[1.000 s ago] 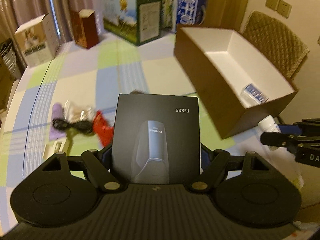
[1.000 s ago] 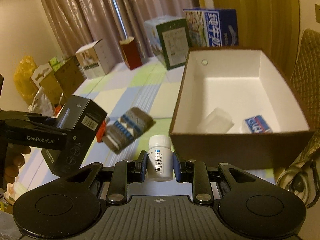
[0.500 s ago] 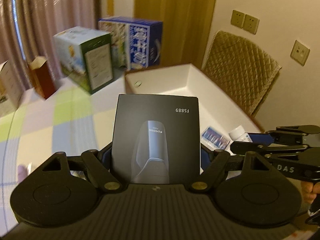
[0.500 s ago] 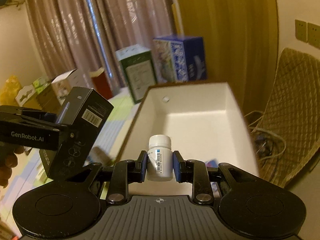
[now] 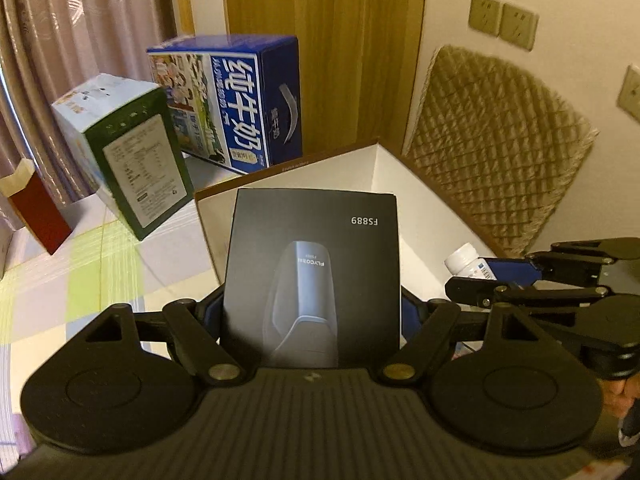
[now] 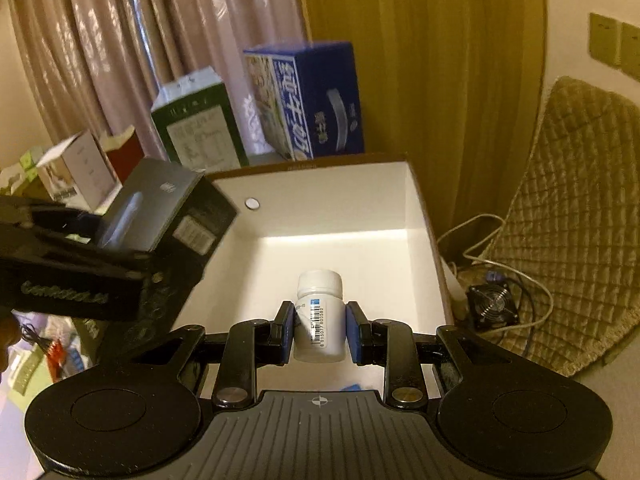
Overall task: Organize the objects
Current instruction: 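Lift and carry the black box and white bottle over the brown box with both tools, then open left tool to drop the black box while right tool releases the bottle inside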
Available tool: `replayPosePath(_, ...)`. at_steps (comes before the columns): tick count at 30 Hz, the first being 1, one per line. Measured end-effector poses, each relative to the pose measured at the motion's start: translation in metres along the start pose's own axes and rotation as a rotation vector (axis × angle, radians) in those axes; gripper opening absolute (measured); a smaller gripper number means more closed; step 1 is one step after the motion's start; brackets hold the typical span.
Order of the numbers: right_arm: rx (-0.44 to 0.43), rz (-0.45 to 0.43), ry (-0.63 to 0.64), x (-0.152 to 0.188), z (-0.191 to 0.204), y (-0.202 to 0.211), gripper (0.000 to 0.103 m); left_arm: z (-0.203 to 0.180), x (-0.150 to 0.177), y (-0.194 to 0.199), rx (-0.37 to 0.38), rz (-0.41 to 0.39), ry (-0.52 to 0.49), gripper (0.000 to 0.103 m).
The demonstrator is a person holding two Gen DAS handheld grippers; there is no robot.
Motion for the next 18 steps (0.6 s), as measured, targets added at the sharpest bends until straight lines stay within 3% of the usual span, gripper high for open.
replayPosePath(10, 0.017, 0.061, 0.031, -0.004, -0.016, -0.042, 0.024, 0.002, -0.022, -0.076, -0.022, 0.069, -0.007, 0.077)
replayPosePath(18, 0.035, 0.096, 0.062, -0.002, -0.023, -0.061, 0.024, -0.002, -0.015, -0.121, -0.026, 0.147, -0.004, 0.077)
Point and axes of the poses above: each gripper's, at about its wrist camera, not at the fingertips, and y roughly against the way its jaws point, z to its left, x to its underside, the point moved 9 cm from there along -y, roughly the way its jaws point, and after that the axes turned 3 degrees about -y, right-handed, at the moved point
